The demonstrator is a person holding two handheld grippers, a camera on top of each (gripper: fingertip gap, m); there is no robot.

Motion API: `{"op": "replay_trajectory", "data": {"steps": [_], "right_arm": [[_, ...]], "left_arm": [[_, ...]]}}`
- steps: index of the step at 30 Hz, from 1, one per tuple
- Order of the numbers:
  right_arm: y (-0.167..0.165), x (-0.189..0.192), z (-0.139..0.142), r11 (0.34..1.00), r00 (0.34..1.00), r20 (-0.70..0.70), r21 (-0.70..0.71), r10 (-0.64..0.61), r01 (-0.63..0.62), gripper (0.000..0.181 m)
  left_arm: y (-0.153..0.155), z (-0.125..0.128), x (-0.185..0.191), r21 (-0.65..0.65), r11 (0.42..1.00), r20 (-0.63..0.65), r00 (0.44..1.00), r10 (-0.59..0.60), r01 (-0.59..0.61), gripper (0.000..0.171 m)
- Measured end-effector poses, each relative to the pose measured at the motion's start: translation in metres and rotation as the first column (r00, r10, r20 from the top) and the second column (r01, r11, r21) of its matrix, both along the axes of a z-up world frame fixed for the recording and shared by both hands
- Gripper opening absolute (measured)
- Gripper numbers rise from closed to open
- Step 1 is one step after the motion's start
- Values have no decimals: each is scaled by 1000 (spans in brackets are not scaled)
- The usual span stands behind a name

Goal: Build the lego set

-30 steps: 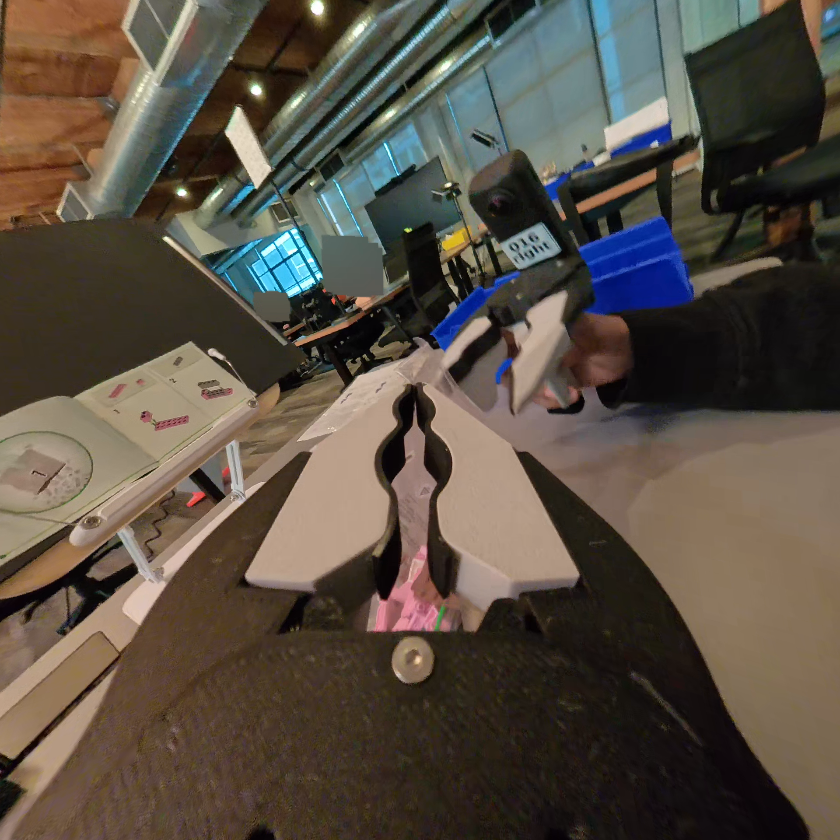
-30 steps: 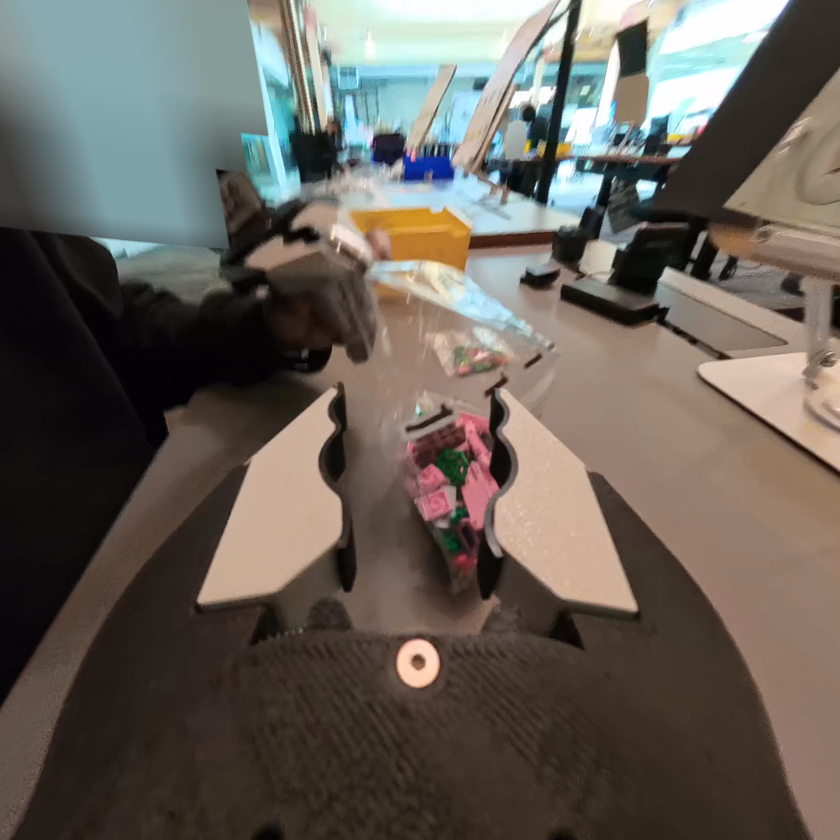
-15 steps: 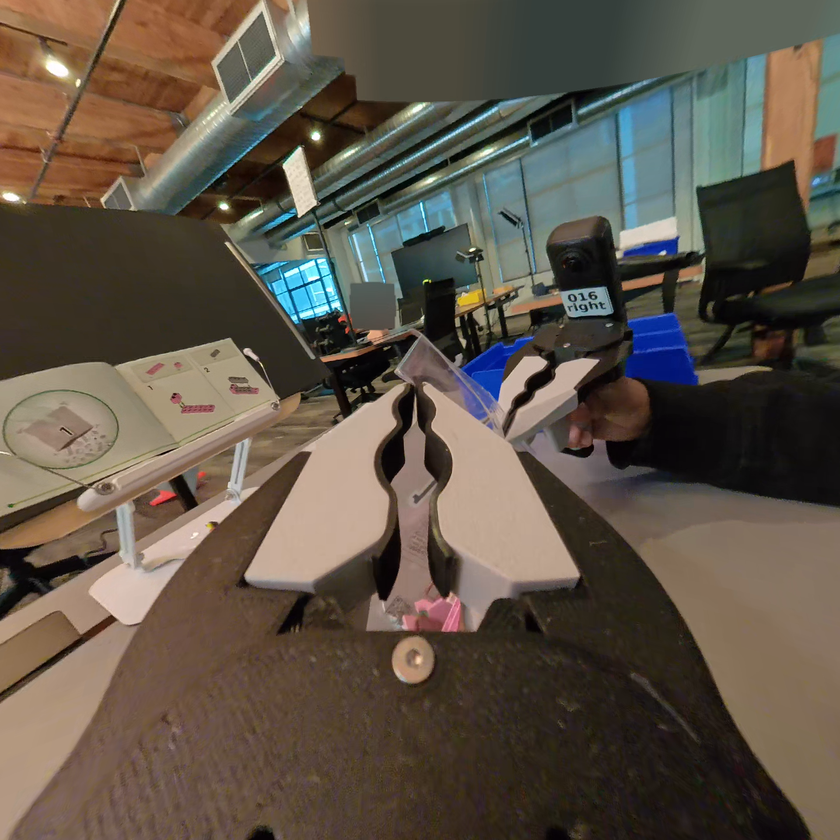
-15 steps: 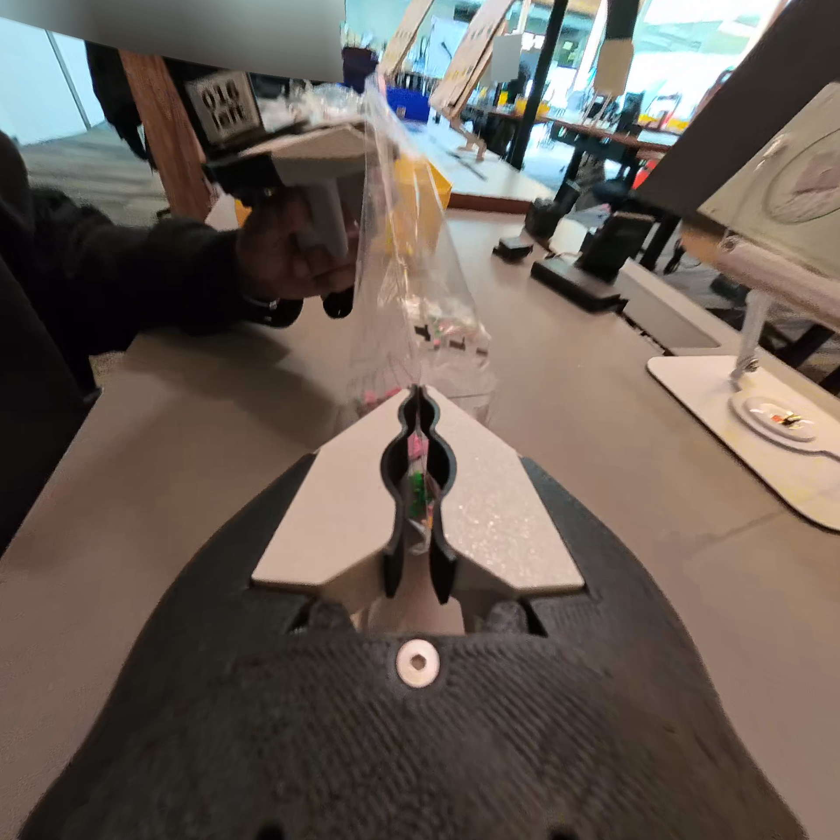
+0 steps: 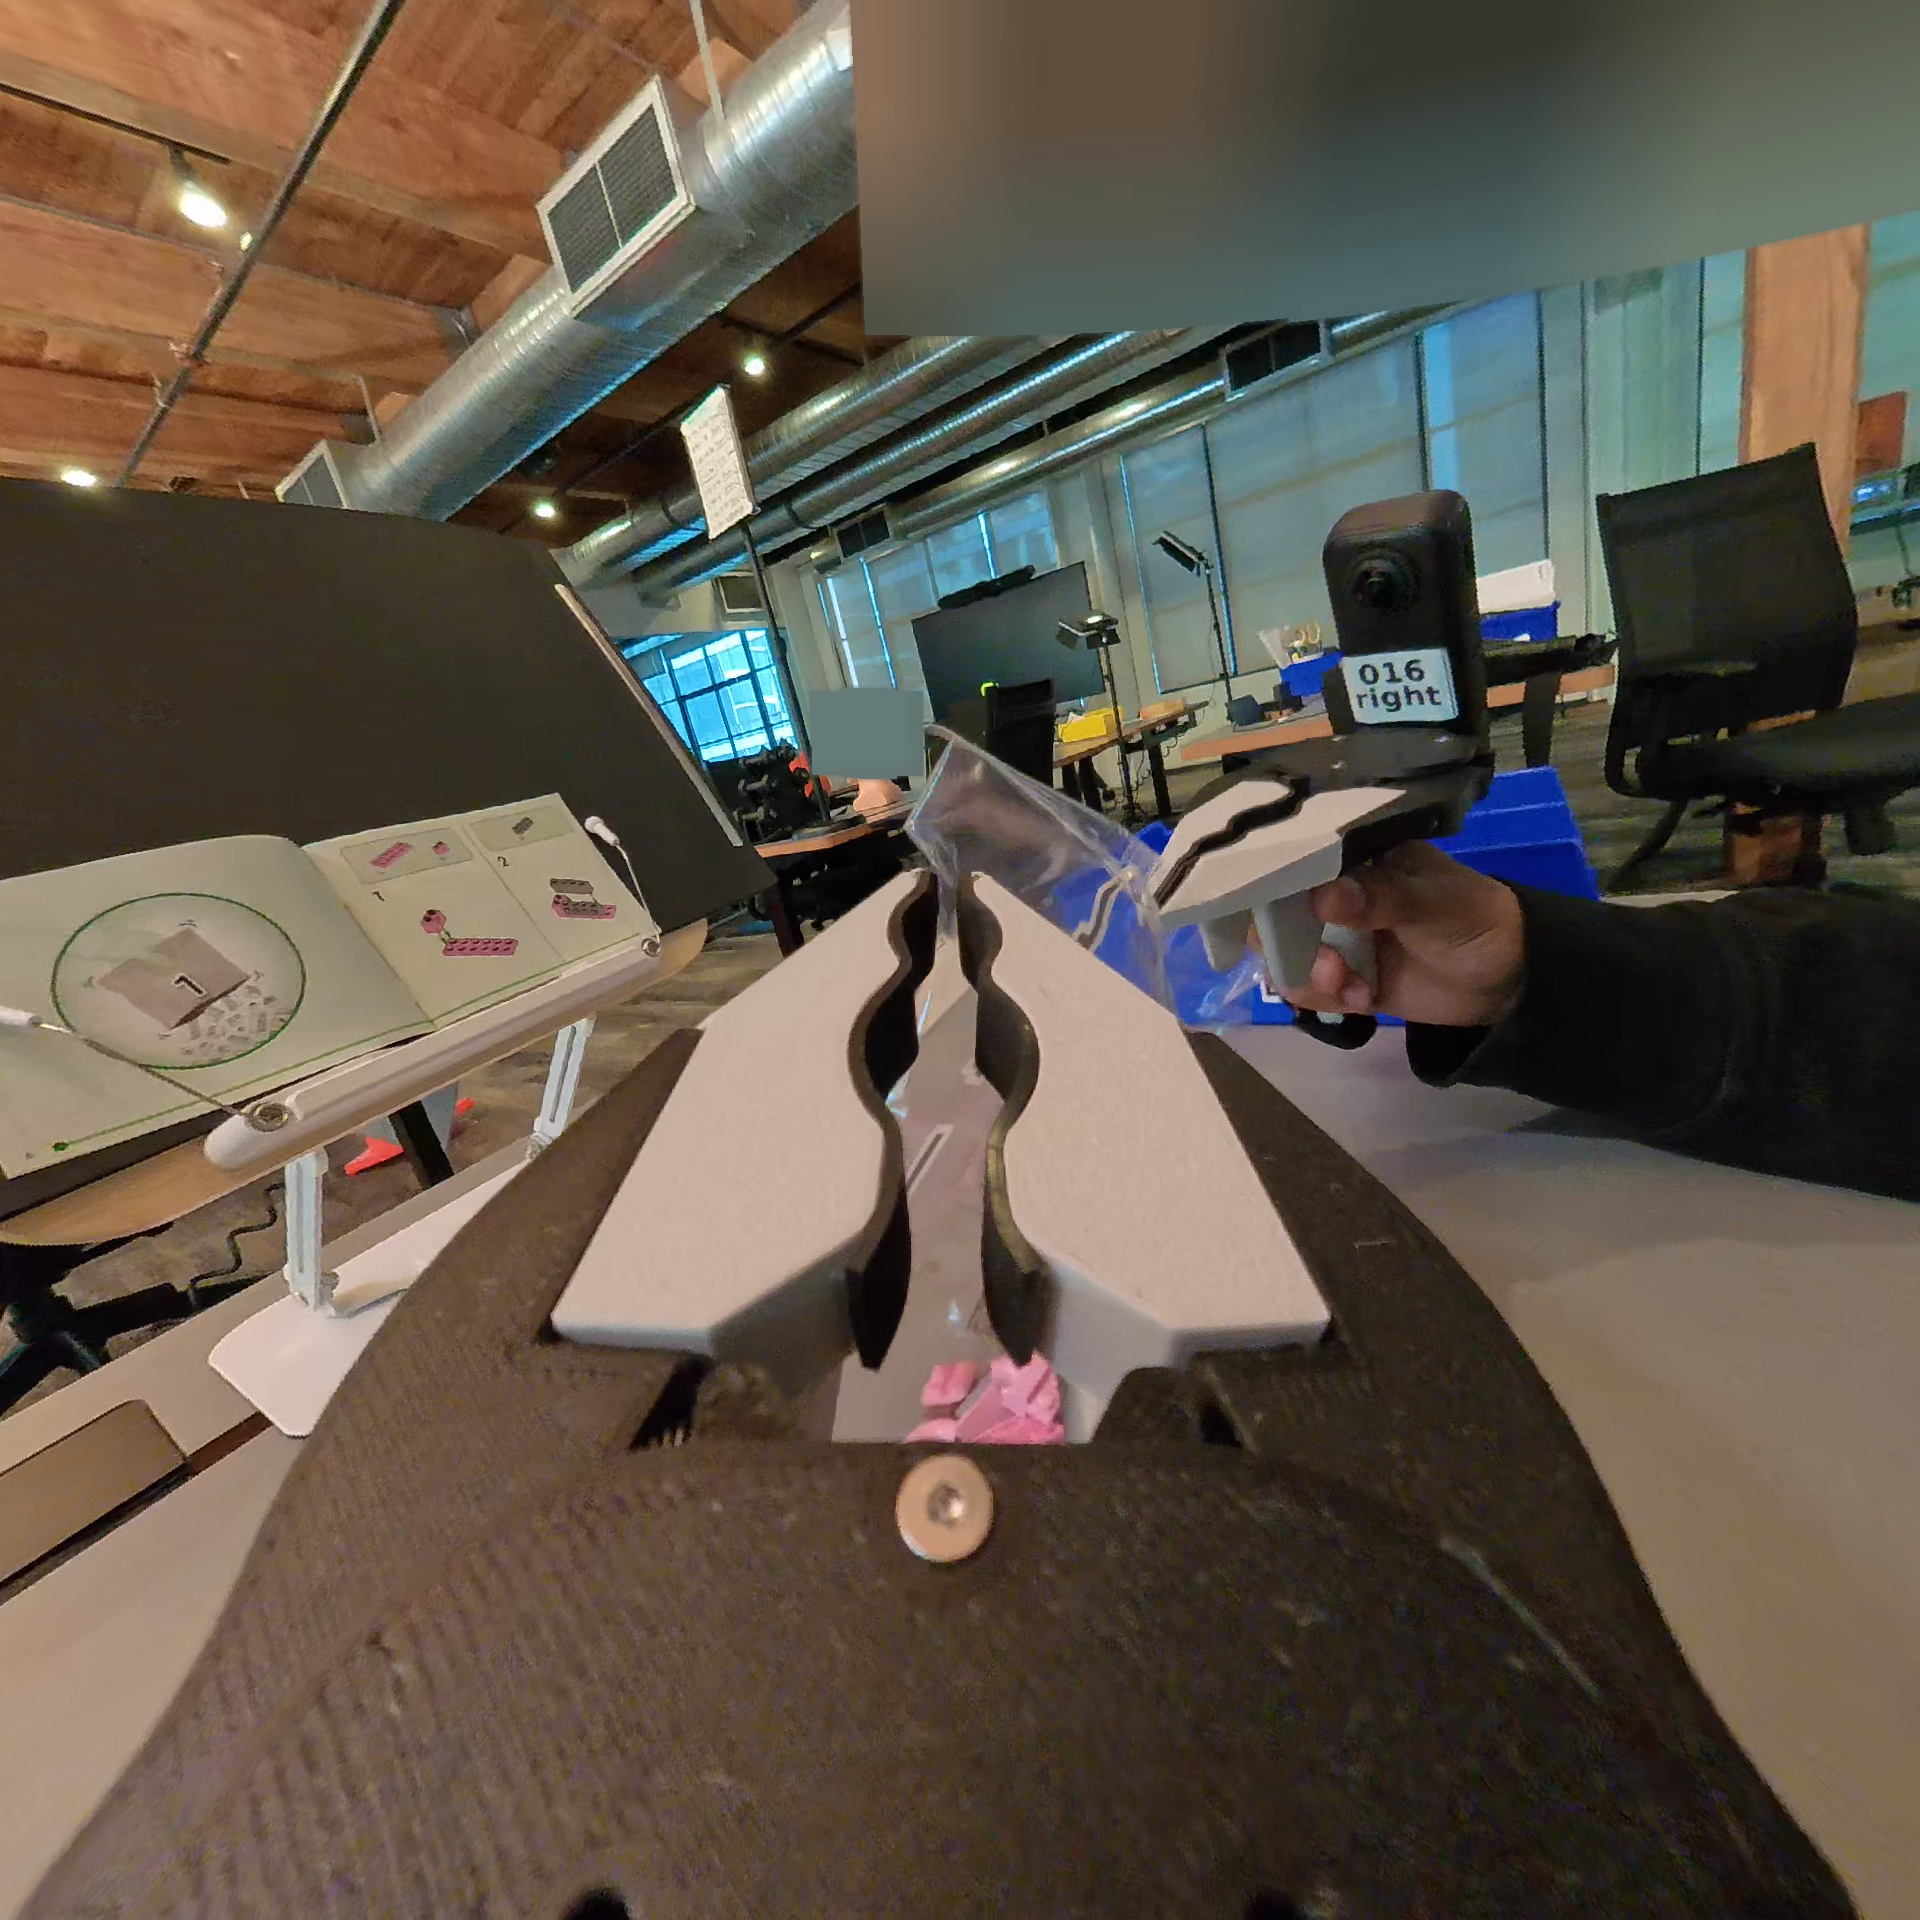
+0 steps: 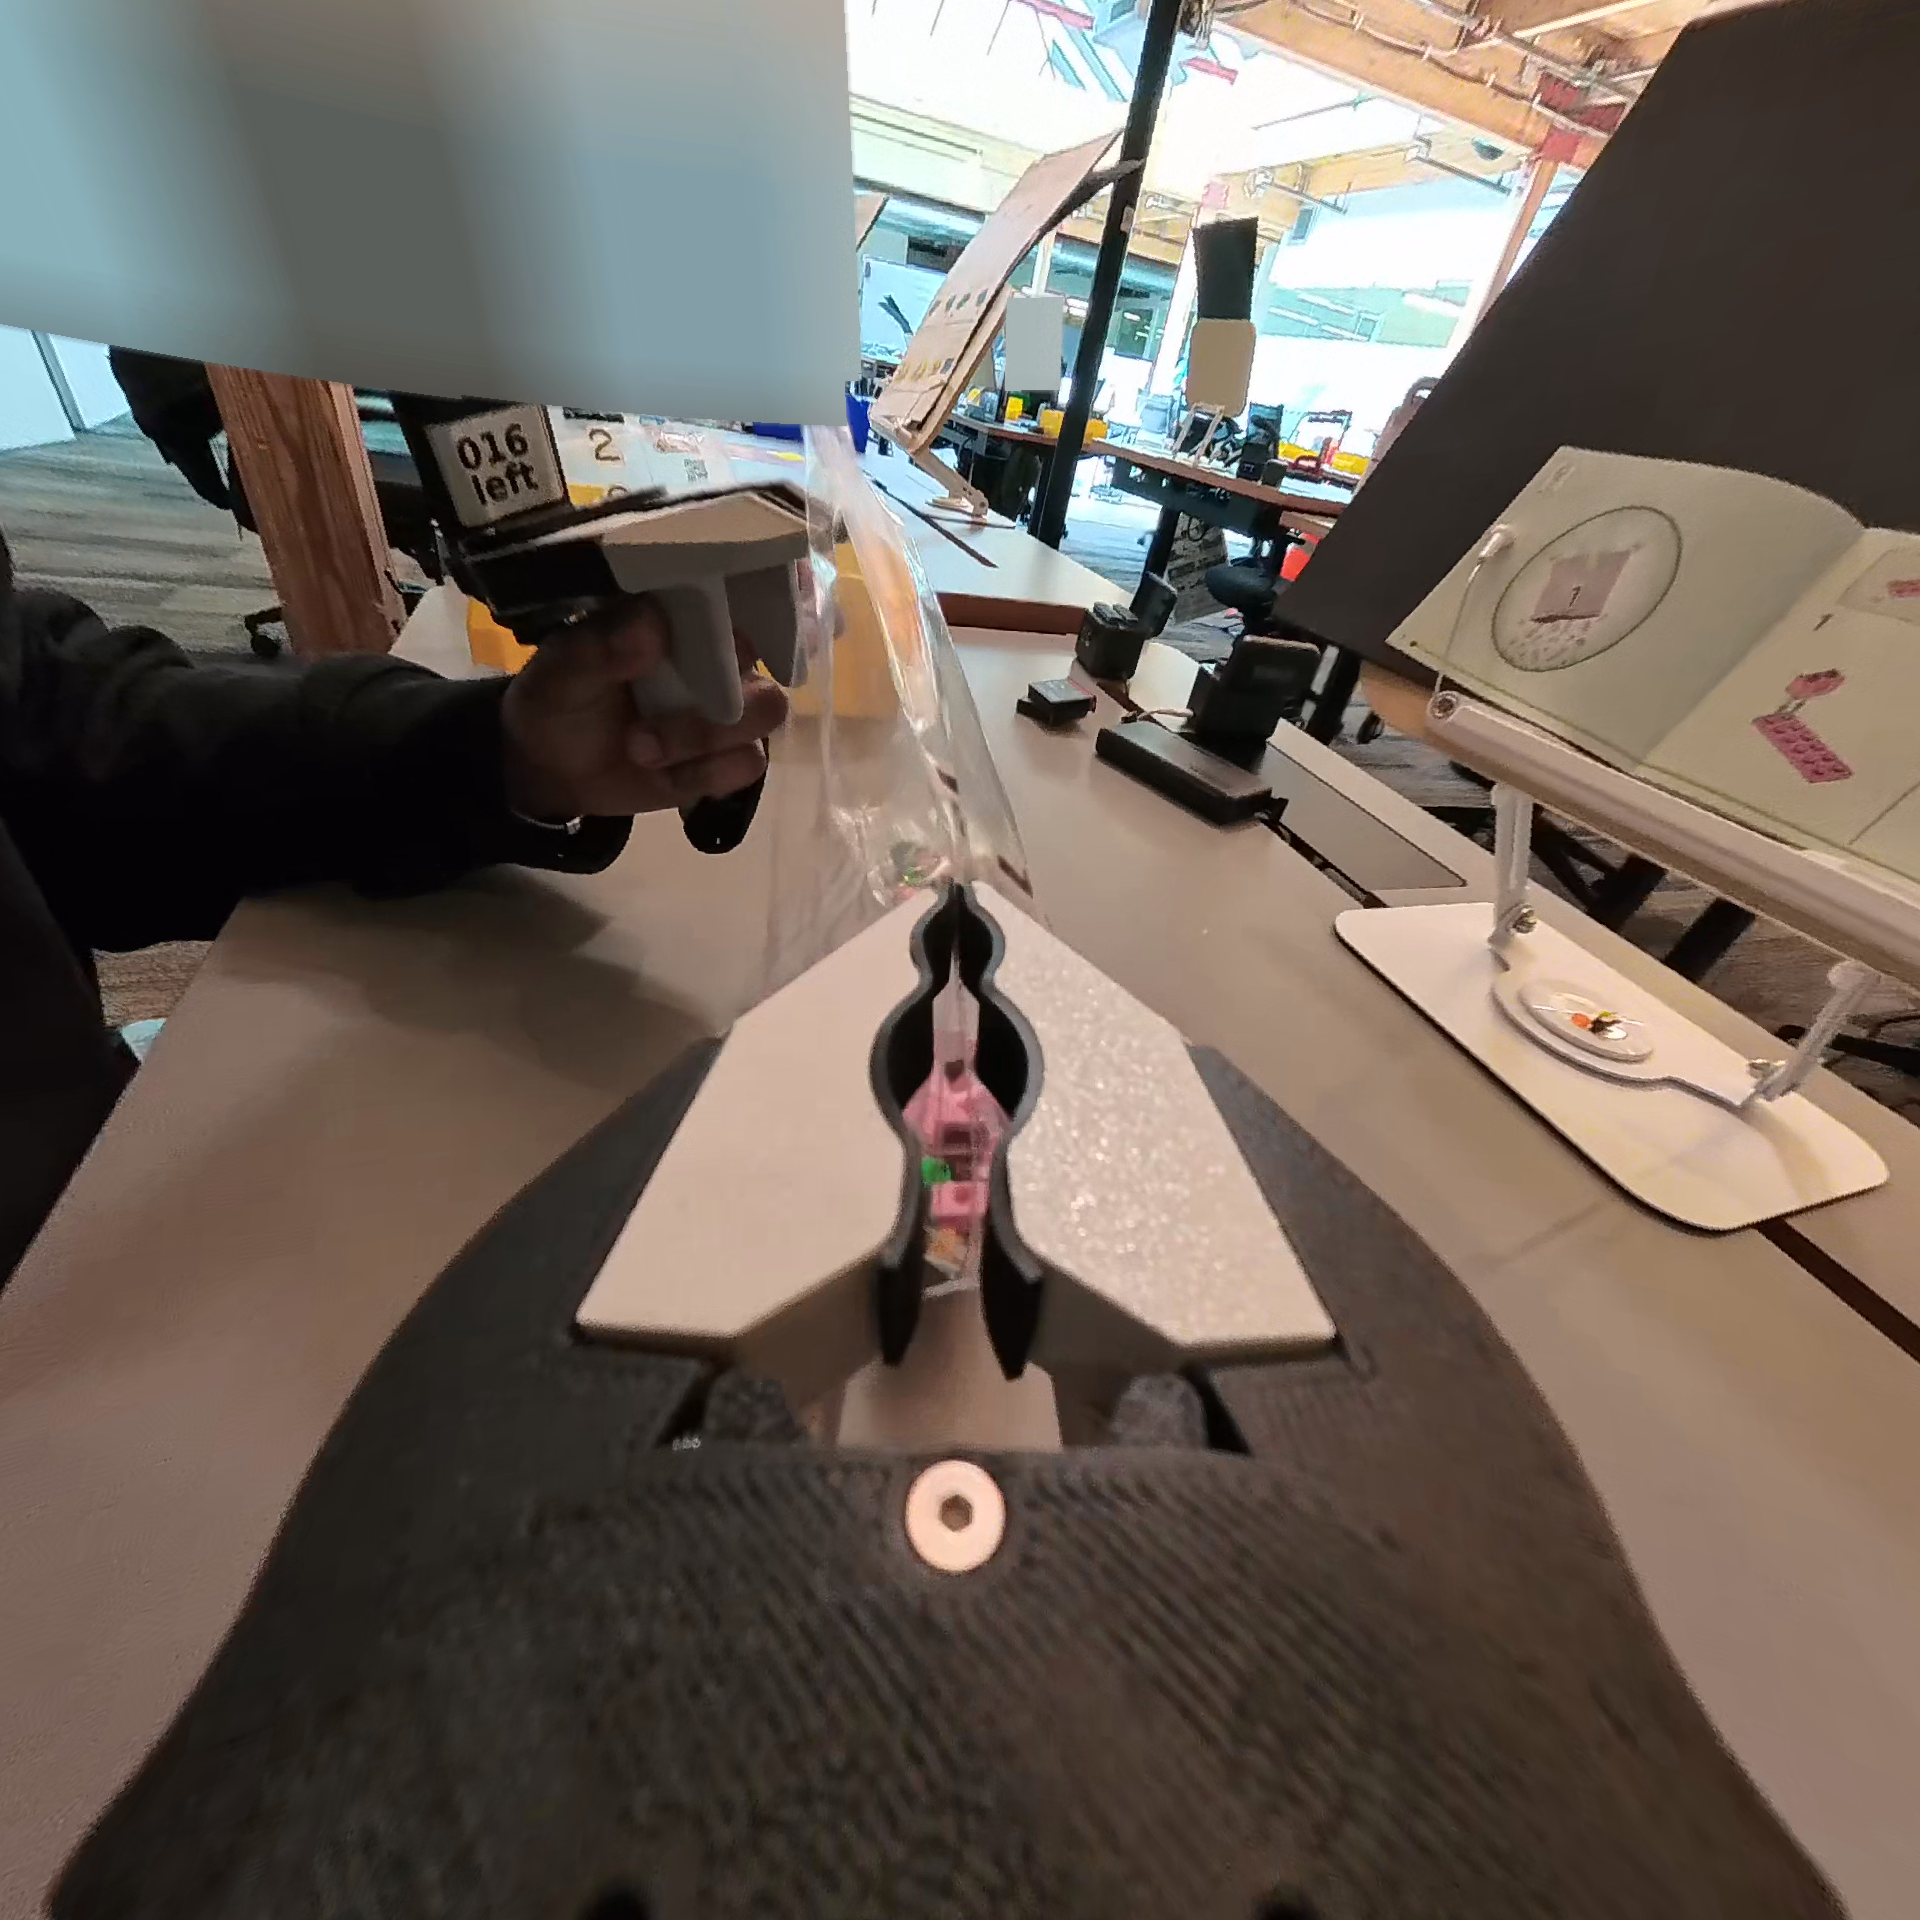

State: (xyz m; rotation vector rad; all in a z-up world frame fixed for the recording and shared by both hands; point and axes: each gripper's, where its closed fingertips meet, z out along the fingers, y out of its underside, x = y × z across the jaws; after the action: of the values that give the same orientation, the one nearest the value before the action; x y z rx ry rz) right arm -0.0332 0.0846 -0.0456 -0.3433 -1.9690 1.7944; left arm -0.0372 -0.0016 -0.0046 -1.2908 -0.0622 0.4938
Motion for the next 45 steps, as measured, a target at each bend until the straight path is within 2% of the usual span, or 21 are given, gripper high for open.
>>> {"op": "replay_trajectory", "data": {"steps": [13, 22, 37, 45], "right_arm": [[23, 1, 29, 990, 998, -30, -135, -56, 51, 0], [28, 3, 35, 986, 995, -64, -154, -81, 71, 0], [29, 17, 49, 981, 989, -140, -192, -48, 21, 0], [29, 18, 49, 980, 991, -131, -200, -33, 7, 0]], "left_arm": [[0, -3, -4, -10, 1000, 2, 1000, 18, -18, 0], [1, -5, -5, -17, 1000, 2, 1000, 25, -25, 3], [0, -7, -7, -20, 999, 0, 999, 39, -39, 4], [1, -8, -8, -26, 999, -1, 999, 44, -44, 5]]}}
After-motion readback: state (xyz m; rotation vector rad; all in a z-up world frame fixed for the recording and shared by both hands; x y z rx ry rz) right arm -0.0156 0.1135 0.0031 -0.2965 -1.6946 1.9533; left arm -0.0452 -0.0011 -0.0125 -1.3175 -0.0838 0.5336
